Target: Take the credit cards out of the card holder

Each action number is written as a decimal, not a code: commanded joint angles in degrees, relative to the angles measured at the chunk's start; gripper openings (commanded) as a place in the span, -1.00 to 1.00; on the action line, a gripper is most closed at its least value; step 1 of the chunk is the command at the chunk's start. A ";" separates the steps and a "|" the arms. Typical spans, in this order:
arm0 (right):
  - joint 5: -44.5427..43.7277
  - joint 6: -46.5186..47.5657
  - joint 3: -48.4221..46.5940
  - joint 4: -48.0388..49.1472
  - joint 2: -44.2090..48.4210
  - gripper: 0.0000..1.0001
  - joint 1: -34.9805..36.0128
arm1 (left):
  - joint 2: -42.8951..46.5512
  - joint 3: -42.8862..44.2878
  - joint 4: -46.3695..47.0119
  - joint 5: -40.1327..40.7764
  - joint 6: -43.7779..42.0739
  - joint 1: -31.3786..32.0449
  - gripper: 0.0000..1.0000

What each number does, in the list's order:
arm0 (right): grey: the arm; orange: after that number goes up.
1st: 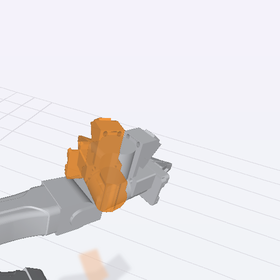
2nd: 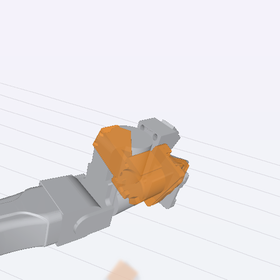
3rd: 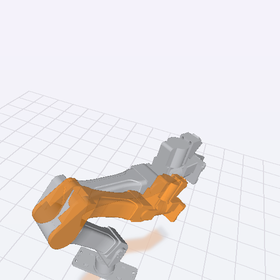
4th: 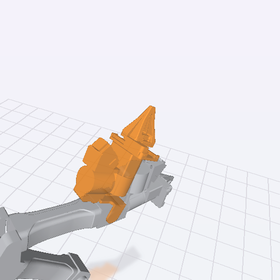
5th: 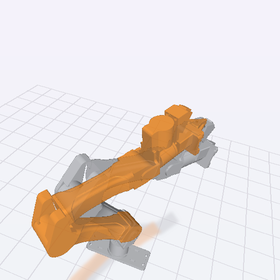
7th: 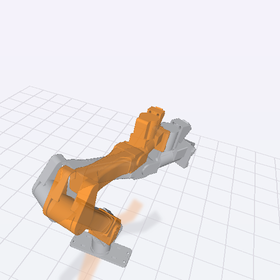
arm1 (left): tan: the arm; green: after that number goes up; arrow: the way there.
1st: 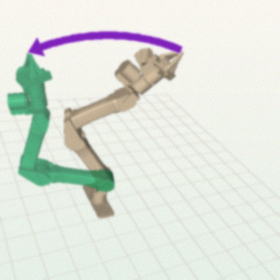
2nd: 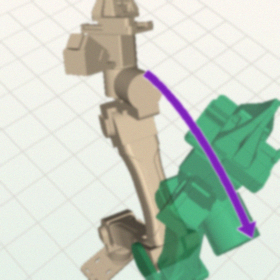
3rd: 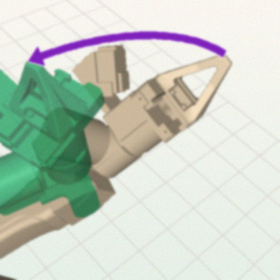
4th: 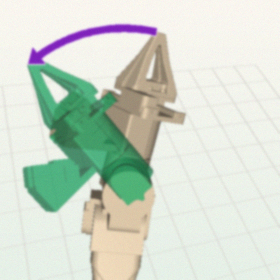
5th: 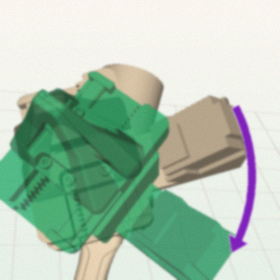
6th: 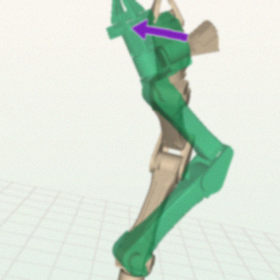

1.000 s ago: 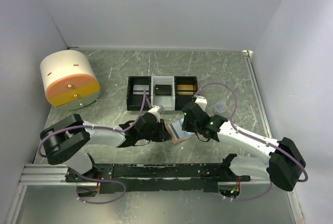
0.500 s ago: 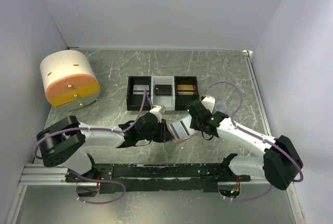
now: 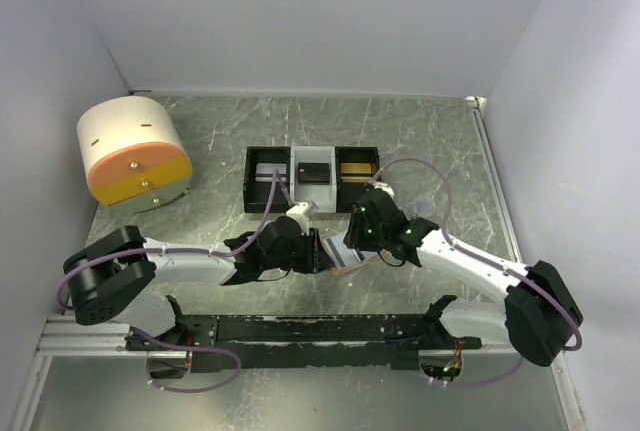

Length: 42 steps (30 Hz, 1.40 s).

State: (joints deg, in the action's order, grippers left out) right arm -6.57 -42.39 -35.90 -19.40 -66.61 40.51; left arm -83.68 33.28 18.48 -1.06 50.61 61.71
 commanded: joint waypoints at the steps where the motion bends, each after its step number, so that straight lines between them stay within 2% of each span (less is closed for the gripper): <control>1: 5.66 1.82 1.84 4.73 -2.05 -0.24 -0.24 | 0.13 1.52 -0.19 0.53 0.30 0.52 -0.22; 7: 6.85 2.83 2.22 5.25 -5.27 -0.28 -0.23 | 2.36 -0.13 -0.49 1.79 0.83 0.51 -0.17; 15: 4.18 1.54 3.28 5.00 -5.32 -0.28 -0.22 | 4.04 0.39 -2.62 2.20 0.45 0.52 -0.15; 23: 6.88 1.87 2.53 5.62 -3.37 -0.31 -0.32 | 6.61 -0.86 -3.81 4.02 1.64 0.51 -0.10; 28: 9.04 1.33 4.30 8.73 -4.67 -0.32 -0.32 | 5.77 0.12 -4.37 4.53 1.59 0.51 -0.10; 36: 1.06 0.33 6.42 6.11 -7.34 -0.34 -0.62 | 1.92 2.14 -4.66 3.55 1.85 0.51 -0.09; 42: 4.50 -1.38 9.64 7.69 -6.28 -0.33 -0.63 | 1.14 4.33 -7.49 2.91 1.57 0.54 -0.06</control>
State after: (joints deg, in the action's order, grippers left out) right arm -2.09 -42.24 -29.56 -11.27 -73.23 40.29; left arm -81.89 33.78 12.95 1.89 52.51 61.78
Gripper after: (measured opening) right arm 0.333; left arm 0.468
